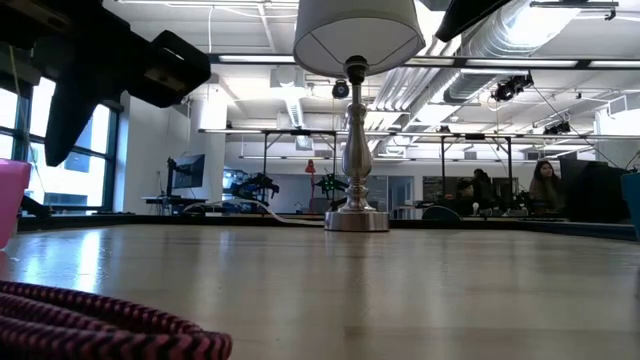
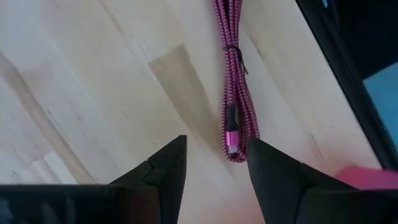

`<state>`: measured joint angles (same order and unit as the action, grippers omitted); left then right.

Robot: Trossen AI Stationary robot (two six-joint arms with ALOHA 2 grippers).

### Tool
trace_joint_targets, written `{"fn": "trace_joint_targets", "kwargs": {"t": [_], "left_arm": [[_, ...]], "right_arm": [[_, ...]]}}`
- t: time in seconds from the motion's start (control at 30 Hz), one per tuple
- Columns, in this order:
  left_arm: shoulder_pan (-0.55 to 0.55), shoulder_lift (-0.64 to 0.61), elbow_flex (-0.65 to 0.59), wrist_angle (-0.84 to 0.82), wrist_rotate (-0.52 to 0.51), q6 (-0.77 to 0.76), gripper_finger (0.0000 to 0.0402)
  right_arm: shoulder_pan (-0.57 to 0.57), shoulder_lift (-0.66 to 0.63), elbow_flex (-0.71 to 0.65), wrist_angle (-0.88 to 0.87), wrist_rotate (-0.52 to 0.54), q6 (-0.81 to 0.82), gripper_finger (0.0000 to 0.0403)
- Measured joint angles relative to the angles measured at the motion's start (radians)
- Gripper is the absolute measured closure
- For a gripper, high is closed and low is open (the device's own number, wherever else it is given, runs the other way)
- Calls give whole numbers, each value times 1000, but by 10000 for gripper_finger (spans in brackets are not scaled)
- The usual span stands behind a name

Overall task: Pick & Place USB Port
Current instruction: Put the bottom red USB cable into the pink bin

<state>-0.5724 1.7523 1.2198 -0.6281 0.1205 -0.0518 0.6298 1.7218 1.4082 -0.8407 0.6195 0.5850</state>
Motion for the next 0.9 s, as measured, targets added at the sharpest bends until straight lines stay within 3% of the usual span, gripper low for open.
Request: {"fn": "trace_joint_targets", "kwargs": {"t": [0.33, 0.9], "left_arm": [[-5, 0, 0, 102, 6, -62, 238], [-13, 22, 0, 99, 5, -166, 238]], "right_arm": [[32, 0, 0, 1, -23, 1, 265], [78, 0, 0, 24, -17, 0, 265]]}}
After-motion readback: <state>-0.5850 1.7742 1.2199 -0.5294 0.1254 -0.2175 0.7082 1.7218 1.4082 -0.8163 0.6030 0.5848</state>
